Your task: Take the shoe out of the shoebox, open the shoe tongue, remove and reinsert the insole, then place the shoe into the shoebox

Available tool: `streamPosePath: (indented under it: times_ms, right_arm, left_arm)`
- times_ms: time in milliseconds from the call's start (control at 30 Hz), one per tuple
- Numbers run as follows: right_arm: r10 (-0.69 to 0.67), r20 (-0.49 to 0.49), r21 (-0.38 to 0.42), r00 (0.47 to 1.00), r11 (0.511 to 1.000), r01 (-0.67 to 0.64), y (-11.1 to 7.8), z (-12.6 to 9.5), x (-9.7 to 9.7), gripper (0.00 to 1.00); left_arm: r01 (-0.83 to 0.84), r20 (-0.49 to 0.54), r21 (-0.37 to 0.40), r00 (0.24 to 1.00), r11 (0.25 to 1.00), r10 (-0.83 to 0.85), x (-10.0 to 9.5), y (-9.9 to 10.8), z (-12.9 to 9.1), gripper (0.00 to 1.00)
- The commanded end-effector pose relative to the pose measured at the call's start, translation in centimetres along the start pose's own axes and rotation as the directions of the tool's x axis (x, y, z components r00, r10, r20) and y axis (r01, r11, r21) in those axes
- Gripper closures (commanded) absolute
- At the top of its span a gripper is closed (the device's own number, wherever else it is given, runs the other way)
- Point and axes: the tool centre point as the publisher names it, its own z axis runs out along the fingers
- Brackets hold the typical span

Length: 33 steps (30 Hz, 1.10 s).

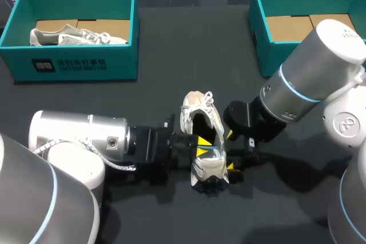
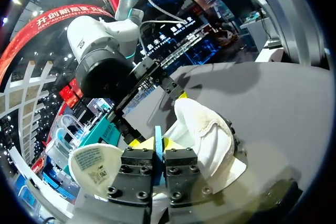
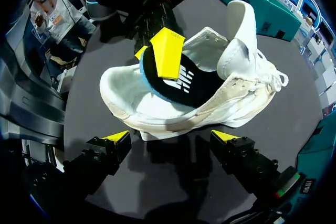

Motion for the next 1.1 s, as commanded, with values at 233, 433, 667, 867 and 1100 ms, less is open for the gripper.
streamPosePath:
  times_ms: [233, 433, 667, 867, 1100]
  right_arm:
    - [0.000, 0.001, 0.001, 1.000, 1.000, 0.000, 0.0, 0.1, 0.0, 0.00]
    - [0.000, 0.001, 0.001, 1.000, 1.000, 0.000, 0.0, 0.1, 0.0, 0.00]
    - [0.000, 0.001, 0.001, 1.000, 1.000, 0.000, 0.0, 0.1, 0.0, 0.00]
    - [0.000, 0.001, 0.001, 1.000, 1.000, 0.000, 0.0, 0.1, 0.0, 0.00]
    - [0.000, 0.001, 0.001, 1.000, 1.000, 0.000, 0.0, 0.1, 0.0, 0.00]
  left_arm:
    - [0.040, 0.004, 0.010, 0.999, 0.999, -0.040, -0.7, -1.1, 0.6, 0.67]
    - [0.051, -0.008, 0.017, 0.999, 0.999, -0.051, -0.8, -2.6, -0.6, 0.65]
    - [0.066, -0.064, 0.001, 0.996, 0.998, -0.066, -0.1, -2.8, -0.2, 1.00]
    - [0.081, -0.109, -0.028, 0.990, 0.996, -0.083, 0.5, -0.9, 1.2, 1.00]
    - [0.093, -0.110, -0.051, 0.989, 0.994, -0.098, 0.3, -0.5, 0.7, 1.00]
